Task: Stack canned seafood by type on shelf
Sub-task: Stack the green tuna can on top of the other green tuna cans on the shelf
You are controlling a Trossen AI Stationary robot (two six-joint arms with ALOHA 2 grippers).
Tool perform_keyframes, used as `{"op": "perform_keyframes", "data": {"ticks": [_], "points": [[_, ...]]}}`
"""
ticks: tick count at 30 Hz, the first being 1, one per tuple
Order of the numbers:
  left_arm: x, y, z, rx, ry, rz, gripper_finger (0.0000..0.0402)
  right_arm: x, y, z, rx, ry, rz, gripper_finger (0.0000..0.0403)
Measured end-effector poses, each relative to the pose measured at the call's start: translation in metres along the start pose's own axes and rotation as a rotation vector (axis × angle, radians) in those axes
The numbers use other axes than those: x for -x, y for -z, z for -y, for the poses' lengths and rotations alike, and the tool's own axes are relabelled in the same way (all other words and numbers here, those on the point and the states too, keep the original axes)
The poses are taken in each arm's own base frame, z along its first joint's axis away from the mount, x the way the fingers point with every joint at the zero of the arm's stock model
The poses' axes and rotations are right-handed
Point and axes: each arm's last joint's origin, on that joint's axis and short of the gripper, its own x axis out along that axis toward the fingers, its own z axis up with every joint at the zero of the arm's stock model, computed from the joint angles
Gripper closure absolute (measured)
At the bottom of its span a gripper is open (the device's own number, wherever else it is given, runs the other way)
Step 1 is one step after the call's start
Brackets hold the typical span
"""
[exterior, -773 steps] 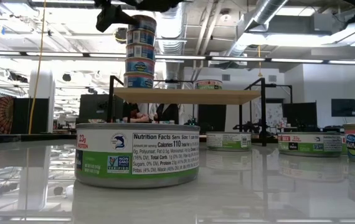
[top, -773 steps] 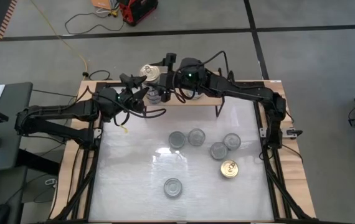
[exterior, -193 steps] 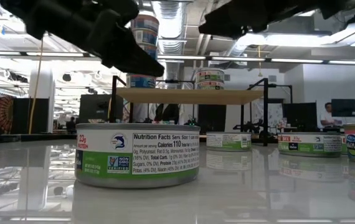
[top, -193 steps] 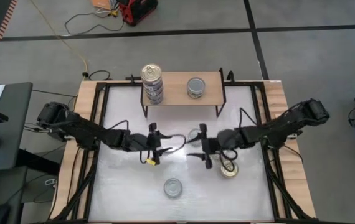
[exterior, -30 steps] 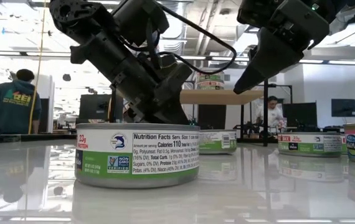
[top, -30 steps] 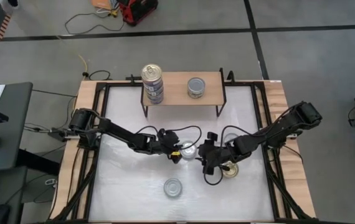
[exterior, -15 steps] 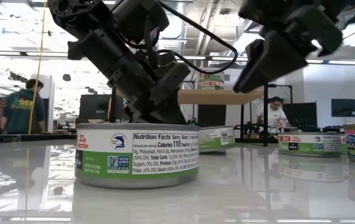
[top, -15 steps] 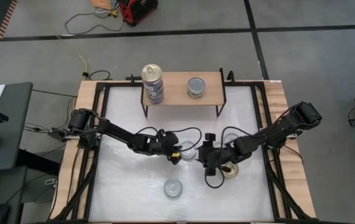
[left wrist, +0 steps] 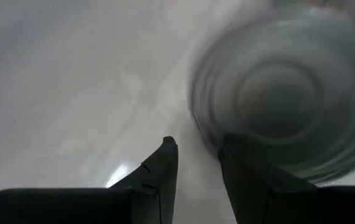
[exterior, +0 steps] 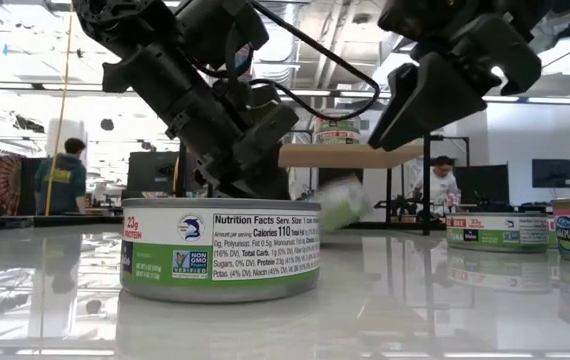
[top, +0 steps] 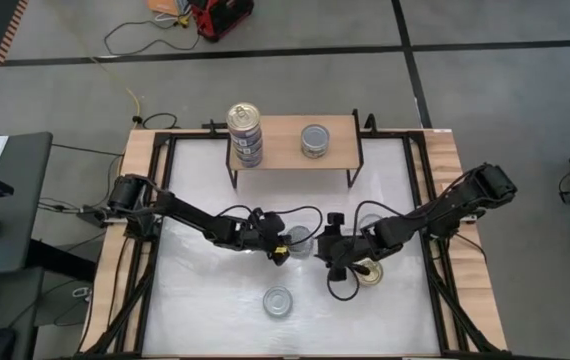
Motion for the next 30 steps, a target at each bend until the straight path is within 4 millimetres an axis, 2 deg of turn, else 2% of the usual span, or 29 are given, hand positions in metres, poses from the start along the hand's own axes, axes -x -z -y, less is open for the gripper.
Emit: {"op": "perform_keyframes", "data": {"ticks": [8, 15, 22, 25, 27, 30], "points": [[0.01, 0.004, 0.008, -0.023, 0.0, 0.013, 0.029, 0.0, -0.004, 0.004, -0.012, 0.024, 0.007, 0.0153], [0.045, -0.002, 0.005, -0.069, -0.004, -0.011, 0.029, -0.001, -0.005, 0.01, -0.037, 0.045, -0.014, 0.0153], [0.087, -0.012, 0.014, -0.117, -0.088, 0.199, 0.029, -0.009, 0.002, 0.033, -0.174, 0.116, -0.106, 0.0153], [0.088, -0.021, 0.015, -0.134, -0.075, 0.253, 0.029, -0.01, 0.001, 0.035, -0.141, 0.116, -0.095, 0.0153], [0.077, -0.025, 0.012, -0.134, -0.072, 0.246, 0.029, -0.011, -0.001, 0.036, -0.124, 0.132, -0.072, 0.0153], [0.066, -0.024, 0.008, -0.139, -0.1, 0.226, 0.029, -0.025, 0.001, 0.039, -0.092, 0.184, -0.066, 0.0153]]}}
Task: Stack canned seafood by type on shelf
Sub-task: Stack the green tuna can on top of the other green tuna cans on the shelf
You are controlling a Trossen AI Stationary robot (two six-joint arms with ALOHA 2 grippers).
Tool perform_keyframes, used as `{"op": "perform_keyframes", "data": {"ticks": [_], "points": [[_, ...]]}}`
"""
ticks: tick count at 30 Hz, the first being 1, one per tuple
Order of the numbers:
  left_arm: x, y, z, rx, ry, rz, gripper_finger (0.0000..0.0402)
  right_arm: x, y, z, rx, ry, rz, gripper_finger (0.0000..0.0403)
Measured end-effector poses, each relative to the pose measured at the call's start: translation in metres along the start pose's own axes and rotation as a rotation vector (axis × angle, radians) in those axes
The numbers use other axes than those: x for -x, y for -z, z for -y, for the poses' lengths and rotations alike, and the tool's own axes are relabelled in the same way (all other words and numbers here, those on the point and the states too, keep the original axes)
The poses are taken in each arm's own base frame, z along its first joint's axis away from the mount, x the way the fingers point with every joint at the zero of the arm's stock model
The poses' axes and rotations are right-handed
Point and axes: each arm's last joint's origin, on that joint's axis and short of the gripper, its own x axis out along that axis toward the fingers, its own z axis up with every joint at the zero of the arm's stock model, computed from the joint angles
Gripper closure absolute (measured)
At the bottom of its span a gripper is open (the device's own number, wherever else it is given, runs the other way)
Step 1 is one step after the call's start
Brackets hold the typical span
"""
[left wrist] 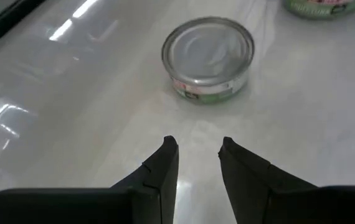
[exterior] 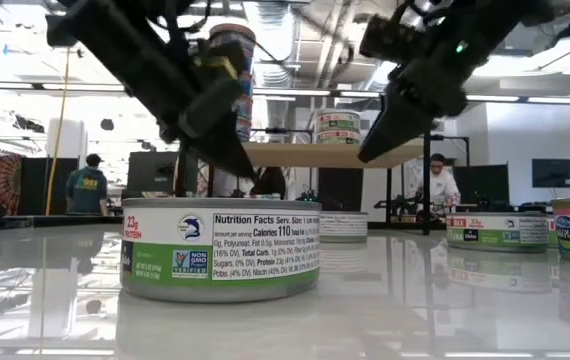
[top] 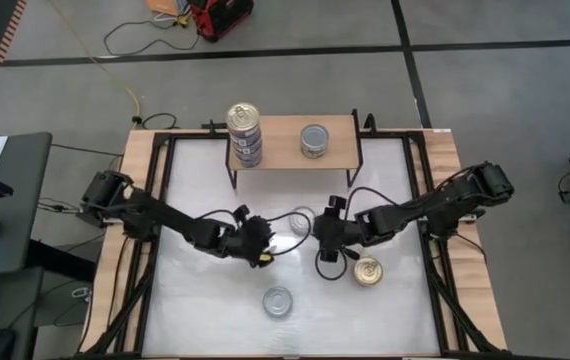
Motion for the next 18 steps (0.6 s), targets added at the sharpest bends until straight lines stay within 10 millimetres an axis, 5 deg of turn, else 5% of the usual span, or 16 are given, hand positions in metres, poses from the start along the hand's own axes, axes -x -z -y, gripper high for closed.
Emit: {"op": "perform_keyframes", "data": {"ticks": [8, 18], "points": [[0.008, 0.002, 0.007, -0.037, -0.043, 0.05, 0.029, -0.052, 0.013, 0.007, 0.0, 0.053, -0.081, 0.0154], [0.008, 0.003, 0.008, -0.027, -0.029, 0.034, 0.029, -0.038, 0.016, -0.035, 0.077, -0.076, -0.036, 0.0154]]}}
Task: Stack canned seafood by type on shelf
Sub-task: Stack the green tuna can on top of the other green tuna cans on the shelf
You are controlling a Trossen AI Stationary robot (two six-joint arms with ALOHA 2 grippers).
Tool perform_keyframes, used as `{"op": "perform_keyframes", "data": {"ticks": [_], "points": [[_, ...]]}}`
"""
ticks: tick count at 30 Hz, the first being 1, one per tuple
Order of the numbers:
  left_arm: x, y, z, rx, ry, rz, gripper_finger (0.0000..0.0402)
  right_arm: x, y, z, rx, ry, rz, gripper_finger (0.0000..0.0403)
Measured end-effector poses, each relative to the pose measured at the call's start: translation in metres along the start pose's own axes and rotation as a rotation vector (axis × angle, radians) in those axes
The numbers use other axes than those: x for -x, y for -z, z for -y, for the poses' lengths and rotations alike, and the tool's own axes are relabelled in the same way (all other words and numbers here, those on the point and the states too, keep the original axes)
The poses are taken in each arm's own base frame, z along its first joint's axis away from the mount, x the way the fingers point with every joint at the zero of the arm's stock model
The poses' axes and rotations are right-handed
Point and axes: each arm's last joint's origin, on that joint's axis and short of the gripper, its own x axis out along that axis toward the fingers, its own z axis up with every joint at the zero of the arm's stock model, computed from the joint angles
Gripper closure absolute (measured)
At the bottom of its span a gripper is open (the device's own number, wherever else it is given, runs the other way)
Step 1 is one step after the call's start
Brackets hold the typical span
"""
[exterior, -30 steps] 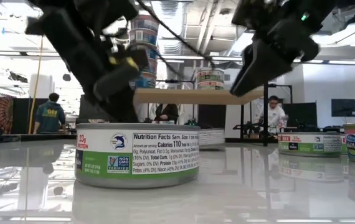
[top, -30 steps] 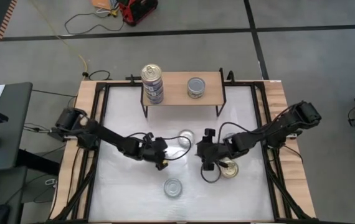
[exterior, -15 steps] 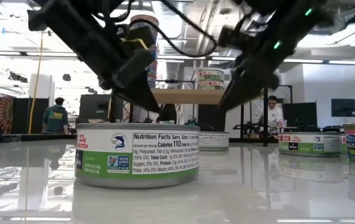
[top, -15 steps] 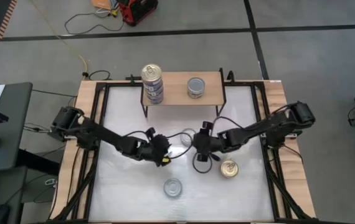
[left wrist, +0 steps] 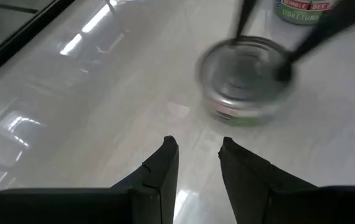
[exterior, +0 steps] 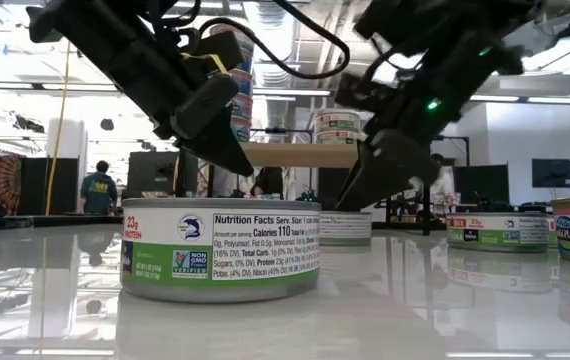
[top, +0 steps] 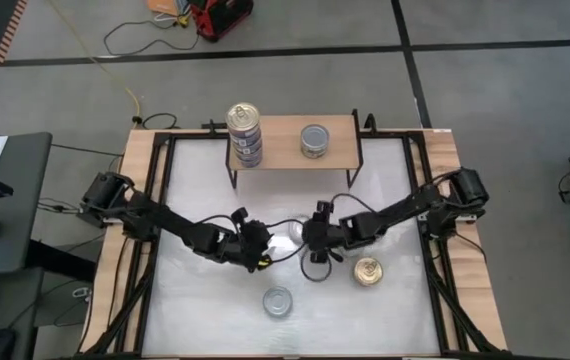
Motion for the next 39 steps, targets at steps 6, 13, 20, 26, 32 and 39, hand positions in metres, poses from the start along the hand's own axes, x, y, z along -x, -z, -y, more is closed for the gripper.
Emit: {"op": "perform_keyframes", "data": {"ticks": [6, 13, 20, 26, 32, 39], "points": [[0.0, 0.0, 0.0, 0.01, 0.0, -0.006, 0.029, 0.015, 0.003, -0.032, 0.069, -0.072, 0.049, 0.0154], [0.0, 0.001, 0.0, 0.008, 0.01, -0.011, 0.029, 0.028, 0.002, -0.044, 0.057, -0.079, 0.064, 0.0154], [0.0, 0.001, 0.0, 0.002, 0.024, -0.022, 0.029, 0.046, -0.002, -0.025, -0.145, -0.018, 0.025, 0.0155], [0.0, 0.0, 0.001, 0.014, 0.057, -0.033, 0.029, 0.039, -0.006, 0.0, -0.269, -0.133, -0.044, 0.0185], [0.008, -0.008, -0.004, 0.03, 0.074, -0.017, 0.029, 0.017, -0.001, 0.014, -0.322, -0.198, -0.136, 0.0248], [0.042, -0.029, -0.023, 0.044, 0.06, 0.041, 0.029, 0.014, -0.001, 0.018, -0.338, -0.247, -0.156, 0.0306]]}}
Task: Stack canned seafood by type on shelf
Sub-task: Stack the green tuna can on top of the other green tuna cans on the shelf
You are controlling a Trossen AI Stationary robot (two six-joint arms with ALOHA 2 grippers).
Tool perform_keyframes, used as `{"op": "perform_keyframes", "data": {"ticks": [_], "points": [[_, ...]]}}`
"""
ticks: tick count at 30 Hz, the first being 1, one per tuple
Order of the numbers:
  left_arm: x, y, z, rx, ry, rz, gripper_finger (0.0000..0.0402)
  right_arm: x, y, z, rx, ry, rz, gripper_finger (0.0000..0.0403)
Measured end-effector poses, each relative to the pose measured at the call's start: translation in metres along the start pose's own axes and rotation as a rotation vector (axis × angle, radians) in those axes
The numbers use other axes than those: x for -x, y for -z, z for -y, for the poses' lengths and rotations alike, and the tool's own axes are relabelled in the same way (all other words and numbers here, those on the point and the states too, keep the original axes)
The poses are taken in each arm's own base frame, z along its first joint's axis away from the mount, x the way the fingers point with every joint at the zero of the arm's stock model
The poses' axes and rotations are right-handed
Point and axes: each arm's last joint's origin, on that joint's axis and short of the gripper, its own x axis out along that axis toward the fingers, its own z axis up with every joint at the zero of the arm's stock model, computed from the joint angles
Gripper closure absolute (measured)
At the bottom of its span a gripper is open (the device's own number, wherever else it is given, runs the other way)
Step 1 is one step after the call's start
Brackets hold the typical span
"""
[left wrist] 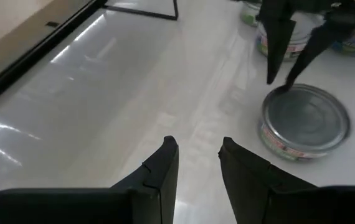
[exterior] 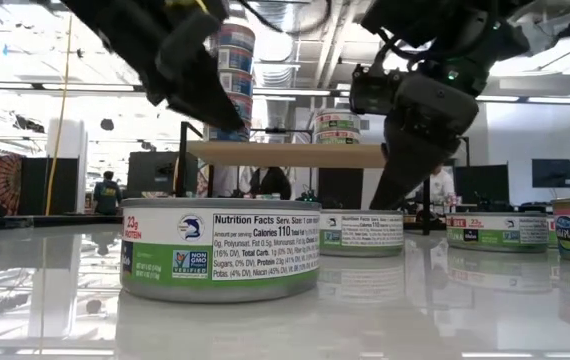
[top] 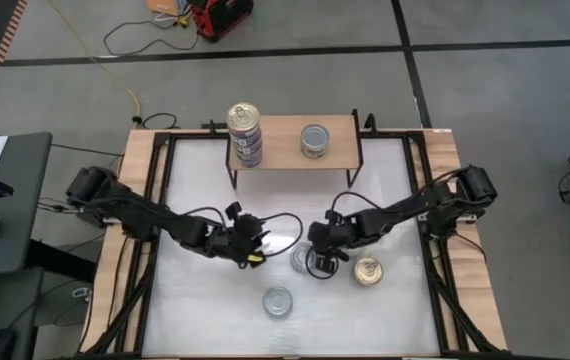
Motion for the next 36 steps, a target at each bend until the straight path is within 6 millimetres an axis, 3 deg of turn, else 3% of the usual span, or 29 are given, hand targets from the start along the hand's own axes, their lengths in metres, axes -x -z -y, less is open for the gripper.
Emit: {"op": "perform_keyframes", "data": {"ticks": [7, 14, 22, 36], "points": [[0.014, -0.004, 0.0, 0.005, 0.052, 0.005, 0.029, -0.013, 0.0, 0.011, -0.036, -0.049, -0.036, 0.0352], [0.015, 0.0, 0.022, -0.241, 0.139, 0.078, 0.029, -0.025, -0.003, 0.024, -0.093, -0.08, -0.069, 0.0386], [-0.002, 0.0, 0.034, -0.314, 0.133, 0.122, 0.0284, -0.027, -0.001, 0.03, -0.127, -0.055, -0.089, 0.0383], [-0.002, -0.006, 0.036, -0.244, 0.223, 0.121, 0.0273, -0.029, 0.0, 0.033, -0.128, -0.006, -0.083, 0.038]]}}
